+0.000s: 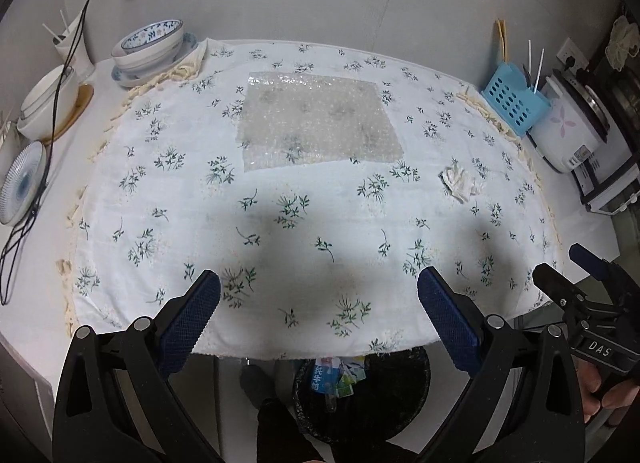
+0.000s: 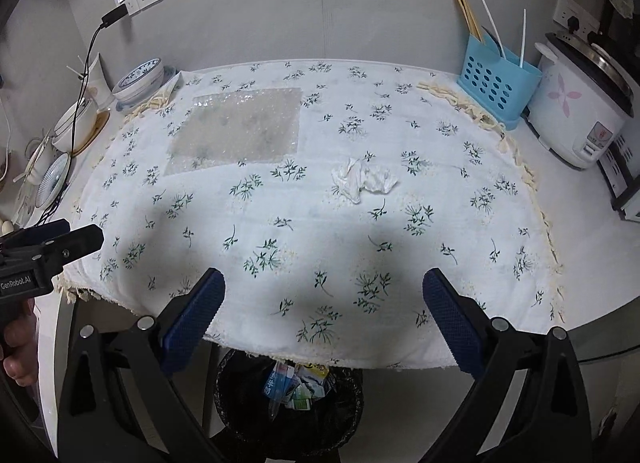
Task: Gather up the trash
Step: 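Raise both open tools back over the table, then grasp the bubble wrap sheet with the left tool while the right tool grasps the white tissue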
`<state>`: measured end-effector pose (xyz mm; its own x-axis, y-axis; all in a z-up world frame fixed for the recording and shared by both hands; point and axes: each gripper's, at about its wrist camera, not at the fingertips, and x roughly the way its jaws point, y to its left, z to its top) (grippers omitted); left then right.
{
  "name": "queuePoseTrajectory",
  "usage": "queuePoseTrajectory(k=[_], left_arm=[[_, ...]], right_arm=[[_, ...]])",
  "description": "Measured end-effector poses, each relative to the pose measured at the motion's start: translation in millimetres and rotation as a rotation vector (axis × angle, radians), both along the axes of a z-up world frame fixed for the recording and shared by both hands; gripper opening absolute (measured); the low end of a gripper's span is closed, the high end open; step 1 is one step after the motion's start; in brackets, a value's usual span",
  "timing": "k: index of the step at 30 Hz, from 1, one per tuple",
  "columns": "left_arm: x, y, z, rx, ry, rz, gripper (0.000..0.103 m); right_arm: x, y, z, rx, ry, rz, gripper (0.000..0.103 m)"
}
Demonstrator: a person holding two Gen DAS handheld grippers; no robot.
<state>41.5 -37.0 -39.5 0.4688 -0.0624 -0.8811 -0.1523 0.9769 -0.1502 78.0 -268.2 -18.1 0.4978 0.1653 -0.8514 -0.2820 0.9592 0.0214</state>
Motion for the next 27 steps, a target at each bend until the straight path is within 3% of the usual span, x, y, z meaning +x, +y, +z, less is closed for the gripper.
queuePoseTrajectory(k=[11, 21, 27], left_arm=[[60.4, 25.3, -13.7, 0.032, 0.030, -0.078, 0.097], [120.2, 54.4, -67.3, 0.041, 0.120, -0.057, 0.097], [155.9, 62.9, -88.6, 0.035, 0.152, -0.044, 0.097]], right_arm=[[48.5, 1.1, -6.1, -0.012, 0.001, -0.103, 0.095], [86.8, -10.7, -48.5, -0.041, 0.086, -0.155, 0.095], [118.7, -6.1, -71.0, -0.052, 0.139, -0.173, 0.090]])
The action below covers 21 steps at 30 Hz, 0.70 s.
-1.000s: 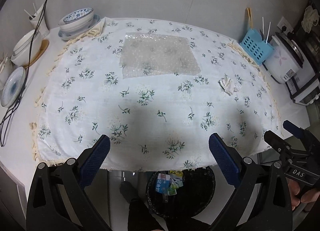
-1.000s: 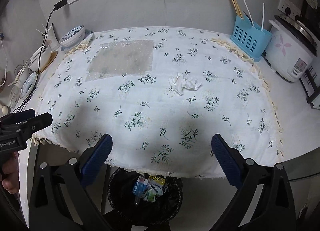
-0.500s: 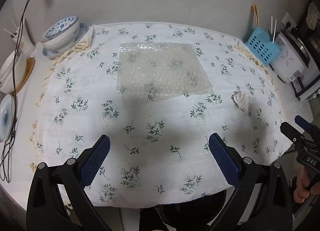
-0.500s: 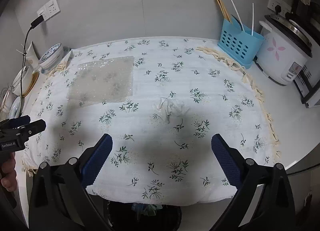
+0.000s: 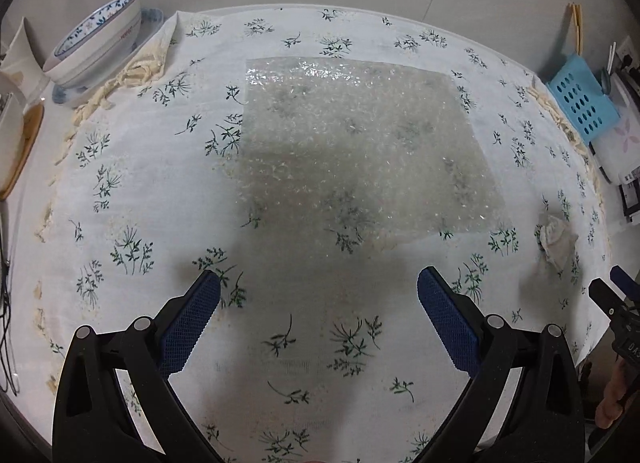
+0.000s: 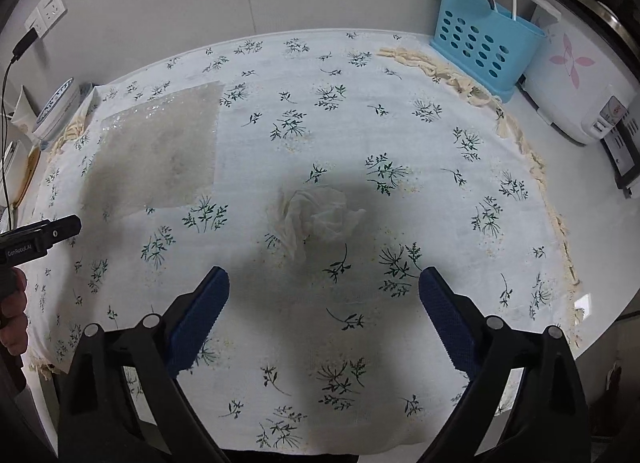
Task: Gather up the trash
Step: 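Grasp the bubble wrap sheet with the left tool while the right tool grasps the white tissue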
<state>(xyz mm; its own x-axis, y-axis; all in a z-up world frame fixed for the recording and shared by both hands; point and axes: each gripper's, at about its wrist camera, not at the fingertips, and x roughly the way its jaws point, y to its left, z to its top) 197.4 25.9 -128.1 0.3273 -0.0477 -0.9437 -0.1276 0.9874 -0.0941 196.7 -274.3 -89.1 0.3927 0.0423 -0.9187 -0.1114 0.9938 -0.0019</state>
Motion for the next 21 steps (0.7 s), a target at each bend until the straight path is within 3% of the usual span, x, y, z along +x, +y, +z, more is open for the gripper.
queuePoseTrajectory(k=[8, 16, 21], left_arm=[[44.1, -1.6, -21.7, 0.018, 0.033, 0.007, 0.097], [67.8, -9.0, -35.4, 0.052, 0.080, -0.001, 0.096], [75.9, -19.0, -38.0, 0.089, 0.099, -0.008, 0.093]], right_arm=[[37.5, 6.2, -22.6, 0.009, 0.062, -0.015, 0.079], [50.9, 13.7, -33.8, 0.011, 0.095, 0.014, 0.054], [55.4, 16.5, -41.6, 0.017, 0.116, 0.024, 0.043]])
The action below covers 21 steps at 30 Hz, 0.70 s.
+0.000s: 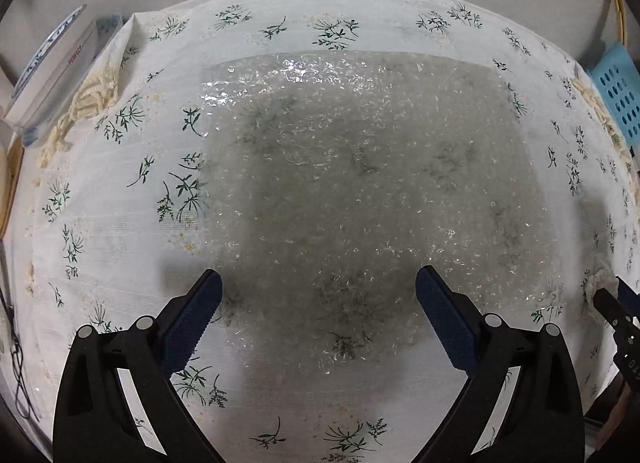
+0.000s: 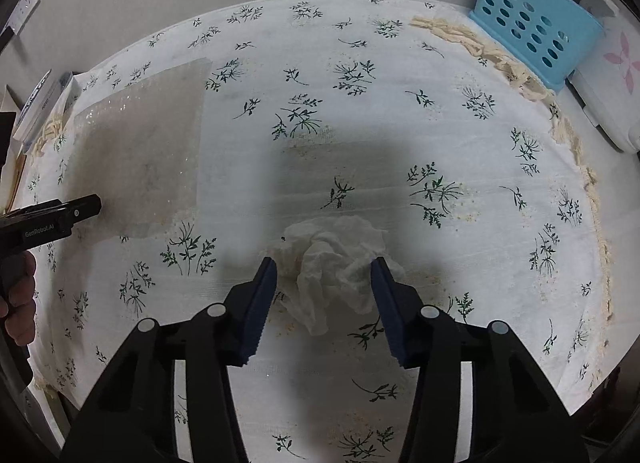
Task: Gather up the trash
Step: 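Grasp the bubble wrap sheet with the left tool while the right tool grasps the white tissue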
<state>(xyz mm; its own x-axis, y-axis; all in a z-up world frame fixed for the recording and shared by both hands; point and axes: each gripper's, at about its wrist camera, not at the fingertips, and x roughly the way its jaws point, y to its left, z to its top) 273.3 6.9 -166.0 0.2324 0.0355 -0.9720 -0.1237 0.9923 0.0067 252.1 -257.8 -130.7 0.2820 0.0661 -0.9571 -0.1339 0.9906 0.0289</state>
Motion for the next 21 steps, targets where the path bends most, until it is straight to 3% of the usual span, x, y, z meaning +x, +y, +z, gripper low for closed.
queuePoseTrajectory(k=[6, 15, 17, 21], left_arm=[[10.5, -20.3, 3.6, 0.032, 0.032, -0.020, 0.075], [24.6, -40.2, 8.3, 0.025, 0.062, -0.034, 0.040], [27.2, -41.9, 10.0, 0.032, 0.057, -0.034, 0.025], [24.5, -43.6, 14.3, 0.040, 0.045, -0.048, 0.016]], right_arm=[[4.9, -1.7, -6.7, 0.018, 0.023, -0.013, 0.033], [5.4, -5.4, -11.7, 0.046, 0.038, -0.025, 0.019], [5.5, -6.5, -10.9, 0.046, 0.036, -0.025, 0.016], [4.5, -12.9, -5.9, 0.052, 0.025, -0.033, 0.013]])
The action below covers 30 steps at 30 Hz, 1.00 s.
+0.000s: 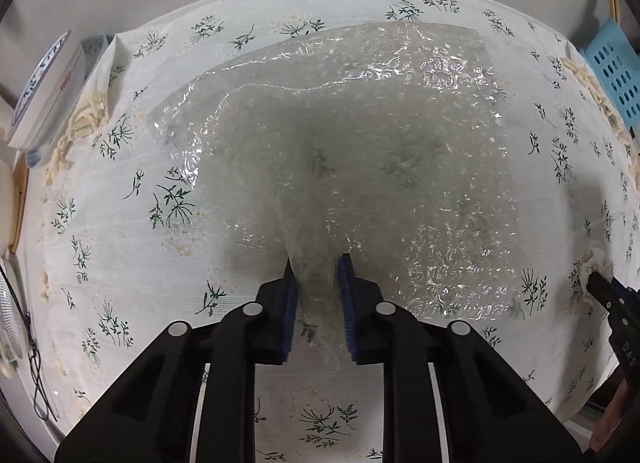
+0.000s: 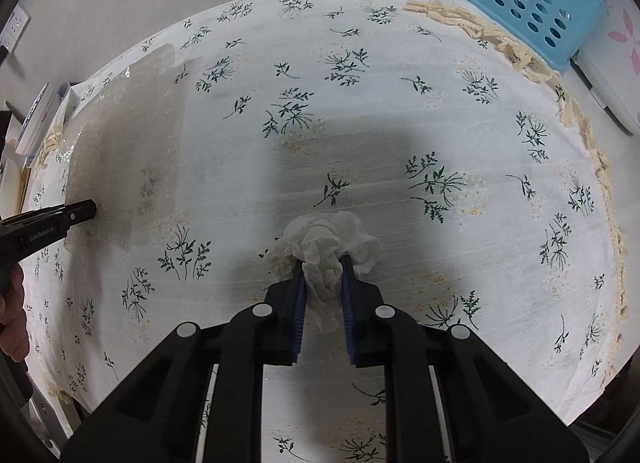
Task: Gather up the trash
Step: 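Grasp the bubble wrap sheet with the left tool while the right tool grasps the white tissue, then lift and carry the bubble wrap and tissue down toward the black trash bin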
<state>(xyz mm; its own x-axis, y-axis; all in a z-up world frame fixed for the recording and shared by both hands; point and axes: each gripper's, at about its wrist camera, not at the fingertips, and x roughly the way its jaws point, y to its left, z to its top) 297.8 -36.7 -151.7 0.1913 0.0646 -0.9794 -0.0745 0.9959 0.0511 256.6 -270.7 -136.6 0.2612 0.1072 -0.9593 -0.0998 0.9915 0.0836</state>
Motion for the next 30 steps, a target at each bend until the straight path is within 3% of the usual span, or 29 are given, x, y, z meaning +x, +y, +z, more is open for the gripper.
queuePoseTrajectory(k=[5, 20, 30], left_arm=[[-15.1, 2.5, 11.5, -0.023, -0.025, -0.008, 0.011], [-61.2, 24.1, 35.1, -0.116, -0.093, 0.012, 0.010], [-82.9, 16.5, 47.4, -0.150, -0.129, 0.024, 0.010]], right_arm=[[-0.5, -3.1, 8.8, 0.009, -0.019, -0.003, 0.012], [-26.9, -5.5, 38.7, 0.015, -0.077, 0.009, 0.011], [-46.1, -8.0, 52.4, 0.019, -0.105, 0.014, 0.011]])
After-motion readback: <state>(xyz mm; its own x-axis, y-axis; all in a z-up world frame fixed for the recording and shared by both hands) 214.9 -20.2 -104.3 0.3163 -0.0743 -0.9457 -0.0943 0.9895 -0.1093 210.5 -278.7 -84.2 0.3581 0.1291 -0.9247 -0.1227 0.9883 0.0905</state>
